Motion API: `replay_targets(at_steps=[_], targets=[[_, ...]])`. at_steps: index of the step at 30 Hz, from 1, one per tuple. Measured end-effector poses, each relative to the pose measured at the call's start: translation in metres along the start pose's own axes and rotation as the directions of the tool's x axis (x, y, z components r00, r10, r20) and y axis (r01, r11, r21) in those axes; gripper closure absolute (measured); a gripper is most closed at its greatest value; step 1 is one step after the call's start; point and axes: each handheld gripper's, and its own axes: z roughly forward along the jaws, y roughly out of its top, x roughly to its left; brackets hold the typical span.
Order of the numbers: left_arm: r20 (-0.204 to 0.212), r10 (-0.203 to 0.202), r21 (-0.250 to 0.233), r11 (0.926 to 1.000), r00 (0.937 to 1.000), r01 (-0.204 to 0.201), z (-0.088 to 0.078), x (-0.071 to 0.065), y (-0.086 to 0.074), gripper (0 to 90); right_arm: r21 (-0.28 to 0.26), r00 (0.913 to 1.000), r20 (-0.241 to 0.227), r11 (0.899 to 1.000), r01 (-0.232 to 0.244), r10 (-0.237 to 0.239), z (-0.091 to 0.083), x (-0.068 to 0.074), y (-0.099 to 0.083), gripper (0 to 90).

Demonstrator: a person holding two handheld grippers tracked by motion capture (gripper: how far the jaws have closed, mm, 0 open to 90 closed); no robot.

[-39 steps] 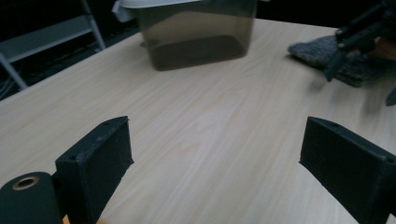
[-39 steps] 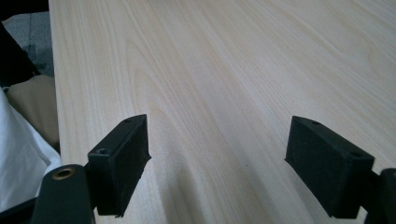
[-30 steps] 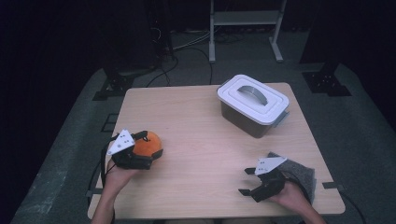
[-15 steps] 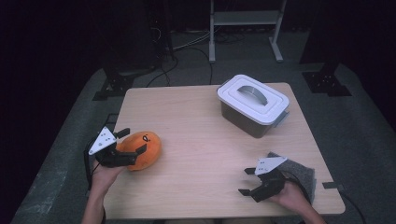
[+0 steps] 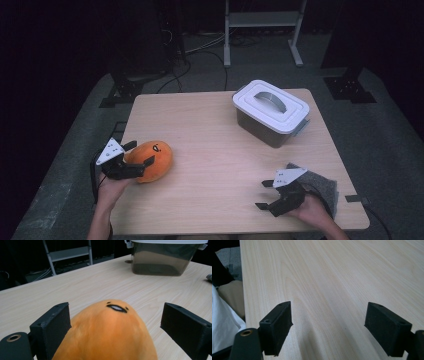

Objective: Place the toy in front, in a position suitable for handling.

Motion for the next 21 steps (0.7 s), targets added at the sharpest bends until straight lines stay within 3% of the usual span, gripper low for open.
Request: replay_targets(at_steps=[4, 16, 18, 21], targets=[[-0.008, 0.001, 0.000, 1.0000, 1.0000, -0.001, -0.001, 0.003, -0.005, 12.9, -0.001, 1.0000, -0.002, 1.000, -0.001, 0.001, 0.000, 0.000, 0.000, 20.2], [-0.008, 0.009, 0.074, 0.9972, 0.9999, -0.008, 0.010, 0.004, -0.014, 22.7, 0.003, 1.0000, -0.004, 1.000, 0.004, -0.004, 0.000, 0.001, 0.000, 20.5], [-0.022, 0.022, 0.095, 0.9953, 0.9995, -0.020, 0.012, 0.004, -0.017, 25.3, 0.005, 1.0000, -0.006, 1.000, 0.005, -0.005, 0.000, 0.001, 0.000, 20.5], [-0.042, 0.003, 0.119, 0.9929, 0.9991, 0.002, 0.014, 0.005, -0.019, 30.3, 0.008, 0.9999, -0.006, 1.000, 0.009, -0.009, 0.001, 0.001, 0.000, 20.5]])
